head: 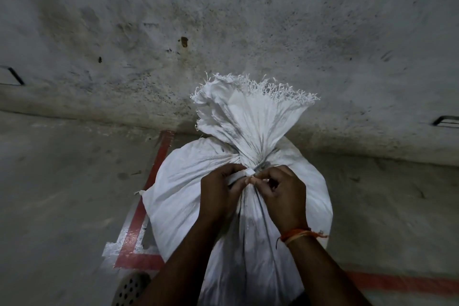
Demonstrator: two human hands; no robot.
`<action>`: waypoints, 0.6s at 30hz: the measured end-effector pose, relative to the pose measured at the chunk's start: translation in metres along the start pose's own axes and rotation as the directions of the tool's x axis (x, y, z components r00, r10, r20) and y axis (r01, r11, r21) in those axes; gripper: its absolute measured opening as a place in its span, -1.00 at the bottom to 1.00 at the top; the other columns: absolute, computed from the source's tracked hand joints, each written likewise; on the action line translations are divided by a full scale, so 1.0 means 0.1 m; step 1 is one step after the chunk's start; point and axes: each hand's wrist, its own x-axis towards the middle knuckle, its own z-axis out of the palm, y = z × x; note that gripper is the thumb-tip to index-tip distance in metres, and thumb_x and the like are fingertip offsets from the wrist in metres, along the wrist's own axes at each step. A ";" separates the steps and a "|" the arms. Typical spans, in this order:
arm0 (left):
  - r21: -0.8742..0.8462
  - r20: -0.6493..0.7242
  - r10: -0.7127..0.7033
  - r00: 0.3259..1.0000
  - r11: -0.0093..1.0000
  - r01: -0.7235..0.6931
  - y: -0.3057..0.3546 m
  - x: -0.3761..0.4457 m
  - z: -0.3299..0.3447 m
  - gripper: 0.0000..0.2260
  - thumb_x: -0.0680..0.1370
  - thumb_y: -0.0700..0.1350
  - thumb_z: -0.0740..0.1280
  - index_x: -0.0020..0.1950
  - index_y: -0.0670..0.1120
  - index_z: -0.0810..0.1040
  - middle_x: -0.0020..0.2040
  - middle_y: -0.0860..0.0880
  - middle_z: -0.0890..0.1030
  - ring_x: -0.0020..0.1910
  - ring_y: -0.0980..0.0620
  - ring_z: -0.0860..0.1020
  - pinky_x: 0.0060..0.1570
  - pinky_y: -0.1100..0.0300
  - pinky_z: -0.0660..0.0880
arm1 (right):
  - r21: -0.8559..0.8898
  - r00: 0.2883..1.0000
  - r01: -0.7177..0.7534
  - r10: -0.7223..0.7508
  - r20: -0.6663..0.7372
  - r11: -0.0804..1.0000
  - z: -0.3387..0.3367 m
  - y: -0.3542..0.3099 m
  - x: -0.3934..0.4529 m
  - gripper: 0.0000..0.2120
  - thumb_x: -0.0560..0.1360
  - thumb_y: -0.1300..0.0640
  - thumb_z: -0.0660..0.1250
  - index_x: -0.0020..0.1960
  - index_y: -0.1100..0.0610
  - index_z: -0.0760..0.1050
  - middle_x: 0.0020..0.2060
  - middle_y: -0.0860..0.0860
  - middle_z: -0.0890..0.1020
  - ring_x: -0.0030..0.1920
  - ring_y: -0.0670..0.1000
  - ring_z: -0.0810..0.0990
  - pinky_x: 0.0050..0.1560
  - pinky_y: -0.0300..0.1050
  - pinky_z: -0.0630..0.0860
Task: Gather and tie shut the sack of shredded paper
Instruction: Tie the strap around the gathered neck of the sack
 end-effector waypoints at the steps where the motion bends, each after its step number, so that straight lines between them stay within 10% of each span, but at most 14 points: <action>1: -0.004 0.003 -0.012 1.000 1.000 0.012 -0.01 0.01 0.00 -0.84 0.45 -0.19 0.54 -0.01 -0.01 0.71 -0.09 0.13 0.73 -0.03 0.28 0.66 0.04 0.30 0.56 | 0.021 1.000 -0.011 0.011 0.002 1.000 0.00 0.00 0.01 -0.88 0.36 0.04 0.56 -0.24 0.01 0.63 -0.23 -0.08 0.61 -0.24 -0.15 0.58 -0.19 -0.19 0.56; 6: -0.017 0.002 -0.069 0.998 0.997 0.069 -0.03 0.03 -0.02 -0.85 0.45 -0.15 0.56 -0.03 0.02 0.70 -0.11 0.13 0.74 -0.05 0.28 0.67 0.02 0.23 0.60 | 0.097 0.988 0.003 -0.018 0.151 0.995 -0.08 -0.01 0.04 -0.91 0.40 0.14 0.54 -0.12 0.00 0.69 -0.18 -0.10 0.64 -0.14 -0.19 0.60 -0.16 -0.45 0.49; 18: -0.221 0.125 -0.223 0.967 0.944 0.246 -0.04 0.05 -0.05 -0.83 0.47 -0.01 0.52 0.01 -0.03 0.72 -0.03 0.03 0.76 0.07 0.09 0.69 0.15 0.03 0.61 | 0.023 0.990 0.056 -0.058 0.125 0.998 -0.05 0.01 0.04 -0.91 0.46 0.20 0.45 -0.09 0.04 0.69 -0.18 -0.09 0.68 -0.09 -0.17 0.61 0.02 -0.19 0.58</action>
